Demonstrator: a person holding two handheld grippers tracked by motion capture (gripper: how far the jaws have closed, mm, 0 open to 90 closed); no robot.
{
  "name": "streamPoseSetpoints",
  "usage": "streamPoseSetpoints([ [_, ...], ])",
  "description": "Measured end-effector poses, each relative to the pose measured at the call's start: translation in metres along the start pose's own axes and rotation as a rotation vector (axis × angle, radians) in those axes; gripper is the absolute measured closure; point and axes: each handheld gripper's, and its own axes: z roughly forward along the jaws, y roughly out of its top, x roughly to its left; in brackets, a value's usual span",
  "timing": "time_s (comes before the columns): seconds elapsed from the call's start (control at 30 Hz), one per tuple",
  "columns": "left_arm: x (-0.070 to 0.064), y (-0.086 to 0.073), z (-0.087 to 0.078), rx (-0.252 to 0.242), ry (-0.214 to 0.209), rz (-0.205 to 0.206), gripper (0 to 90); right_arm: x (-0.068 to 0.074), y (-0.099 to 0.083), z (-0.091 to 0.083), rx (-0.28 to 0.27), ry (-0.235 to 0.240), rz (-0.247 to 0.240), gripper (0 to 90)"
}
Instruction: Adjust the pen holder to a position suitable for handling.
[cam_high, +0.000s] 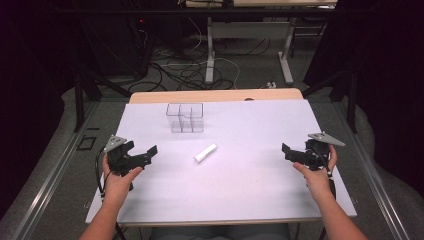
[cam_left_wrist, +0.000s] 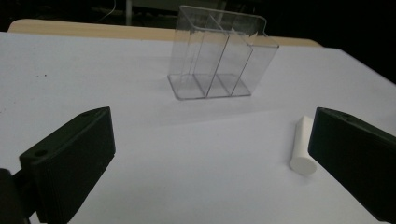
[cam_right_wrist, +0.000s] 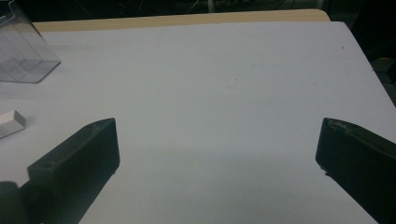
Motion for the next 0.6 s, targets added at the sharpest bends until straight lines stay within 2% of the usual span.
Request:
streamPoseSetpoints([
  [0.03, 0.001, 0.001, -0.001, -0.016, -0.008, -0.015, 0.5, 0.001, -0.001, 0.001, -0.025, -0.008, 0.004, 0.0],
  [0.1, 0.0, 0.004, -0.002, -0.039, -0.007, -0.038, 0.5, 0.001, 0.0, -0.001, 0.005, 0.004, 0.002, 0.0],
  [0.23, -0.001, 0.014, 0.0, -0.053, 0.028, -0.028, 1.8, 0.003, 0.0, -0.001, 0.014, 0.015, 0.014, 0.0],
  [0.37, -0.004, 0.028, 0.003, -0.065, 0.031, -0.039, 4.0, 0.004, 0.001, -0.002, 0.017, 0.007, -0.001, 0.0],
  [0.47, -0.009, 0.043, 0.01, -0.061, 0.04, -0.036, 5.3, 0.005, 0.002, -0.001, 0.009, 0.006, -0.018, 2.2],
  [0.5, -0.011, 0.049, 0.013, -0.053, 0.042, -0.034, 7.0, 0.007, 0.001, -0.001, 0.022, 0.005, -0.012, 3.0],
  [0.6, -0.017, 0.067, 0.022, -0.031, 0.048, -0.025, 7.2, 0.007, 0.001, -0.001, 0.014, 0.009, -0.011, 3.3],
])
